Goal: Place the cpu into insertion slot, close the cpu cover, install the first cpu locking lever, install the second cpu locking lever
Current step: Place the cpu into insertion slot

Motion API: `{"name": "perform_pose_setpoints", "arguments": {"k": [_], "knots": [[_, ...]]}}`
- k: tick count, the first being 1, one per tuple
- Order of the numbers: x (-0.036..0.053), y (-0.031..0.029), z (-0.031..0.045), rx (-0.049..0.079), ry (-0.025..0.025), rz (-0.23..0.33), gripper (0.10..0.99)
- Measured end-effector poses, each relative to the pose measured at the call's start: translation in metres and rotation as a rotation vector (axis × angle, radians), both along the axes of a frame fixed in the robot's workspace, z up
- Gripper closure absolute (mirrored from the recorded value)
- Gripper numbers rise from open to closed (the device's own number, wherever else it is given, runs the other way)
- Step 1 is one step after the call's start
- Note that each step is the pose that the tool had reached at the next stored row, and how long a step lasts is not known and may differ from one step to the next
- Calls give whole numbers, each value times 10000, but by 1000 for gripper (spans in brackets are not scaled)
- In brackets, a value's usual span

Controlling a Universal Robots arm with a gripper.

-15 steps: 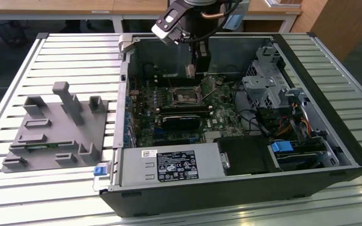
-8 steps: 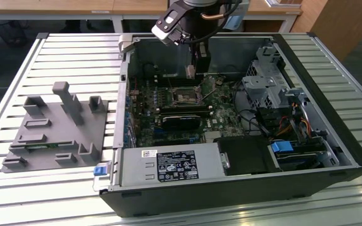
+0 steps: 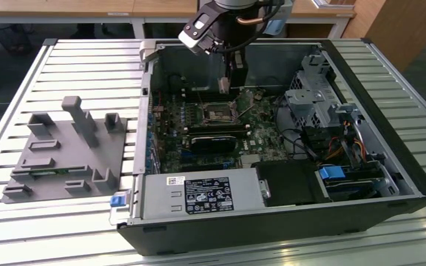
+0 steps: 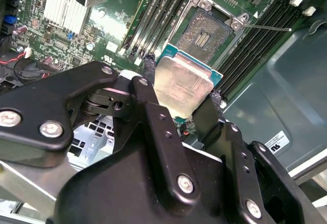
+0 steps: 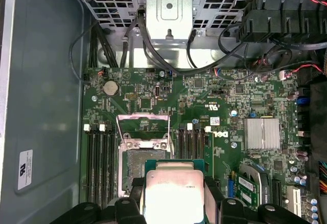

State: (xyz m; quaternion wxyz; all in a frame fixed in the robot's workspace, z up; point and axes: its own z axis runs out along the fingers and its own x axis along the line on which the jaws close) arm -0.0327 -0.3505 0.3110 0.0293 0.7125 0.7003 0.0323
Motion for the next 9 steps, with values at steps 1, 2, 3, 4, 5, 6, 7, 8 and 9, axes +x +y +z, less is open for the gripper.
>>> {"name": "perform_pose_setpoints", "arguments": {"k": [1,2,3,4,5,6,7,8,9], "knots": [[0,0,-2,0,0,0,545],[0,0,-5,0,0,0,545],[0,0,-7,0,0,0,545],[0,0,-10,0,0,0,545],[0,0,-12,0,0,0,545],[0,0,-14,0,0,0,545],[0,0,-17,-1,0,0,545],[0,0,-19,-1,0,0,545],[0,0,-22,-1,0,0,545]]}}
